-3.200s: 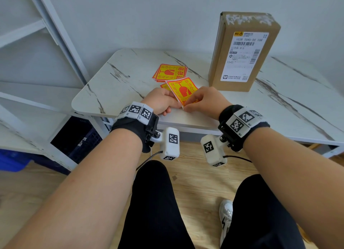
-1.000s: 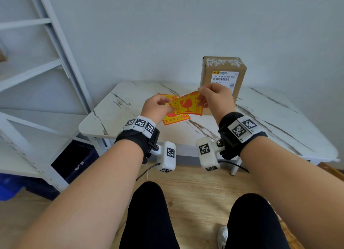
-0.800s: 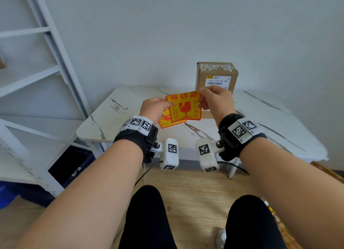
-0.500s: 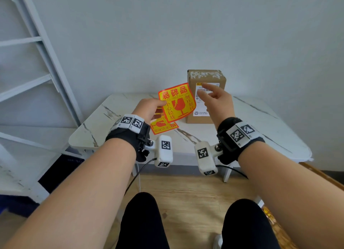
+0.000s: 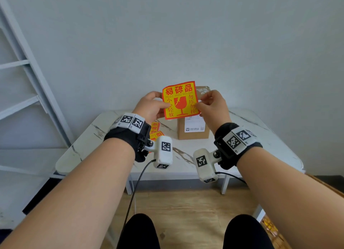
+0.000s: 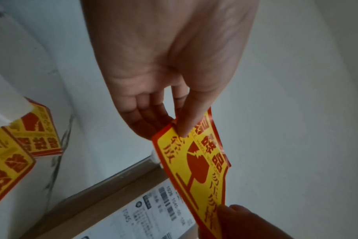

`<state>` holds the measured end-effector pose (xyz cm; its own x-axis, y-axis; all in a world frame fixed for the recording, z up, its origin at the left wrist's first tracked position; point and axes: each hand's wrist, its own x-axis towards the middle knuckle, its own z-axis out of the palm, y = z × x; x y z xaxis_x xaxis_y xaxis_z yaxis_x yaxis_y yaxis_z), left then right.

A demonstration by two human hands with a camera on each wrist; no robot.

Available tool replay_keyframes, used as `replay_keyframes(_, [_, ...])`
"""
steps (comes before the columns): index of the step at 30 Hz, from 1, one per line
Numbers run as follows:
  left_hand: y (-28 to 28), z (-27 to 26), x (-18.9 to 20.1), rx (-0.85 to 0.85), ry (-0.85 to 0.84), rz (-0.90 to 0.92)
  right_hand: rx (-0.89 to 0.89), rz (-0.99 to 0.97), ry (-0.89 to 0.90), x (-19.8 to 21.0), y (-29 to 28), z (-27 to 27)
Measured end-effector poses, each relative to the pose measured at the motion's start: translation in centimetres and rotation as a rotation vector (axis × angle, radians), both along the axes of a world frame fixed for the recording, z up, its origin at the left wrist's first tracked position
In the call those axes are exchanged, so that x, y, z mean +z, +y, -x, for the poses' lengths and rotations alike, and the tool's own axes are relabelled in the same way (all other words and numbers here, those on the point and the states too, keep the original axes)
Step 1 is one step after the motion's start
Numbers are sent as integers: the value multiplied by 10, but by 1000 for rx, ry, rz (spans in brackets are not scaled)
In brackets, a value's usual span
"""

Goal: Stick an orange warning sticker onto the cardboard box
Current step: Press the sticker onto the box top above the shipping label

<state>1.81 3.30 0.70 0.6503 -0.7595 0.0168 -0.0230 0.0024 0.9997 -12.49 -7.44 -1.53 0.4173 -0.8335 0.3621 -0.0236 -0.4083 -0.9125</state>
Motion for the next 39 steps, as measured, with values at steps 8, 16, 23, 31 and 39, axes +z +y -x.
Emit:
replay_keyframes(8, [-43,-5,18,157,-102,-29,-54,138,52,20,-35,1])
replay_keyframes(16, [-84,-11,36,218,-262,-111,-66,164,133,31,-71,-6])
replay_keyframes(23, [-101,-18,27,213,-348,-209,-82,192,207,24,-84,-14])
replay_keyframes(31, [-110,-19,22,236,-380,-217,-120,233,247,22,-90,-17])
replay_keyframes(39, [-109,-18,23,222,-389,-229,-138,260,290,21,-89,-18])
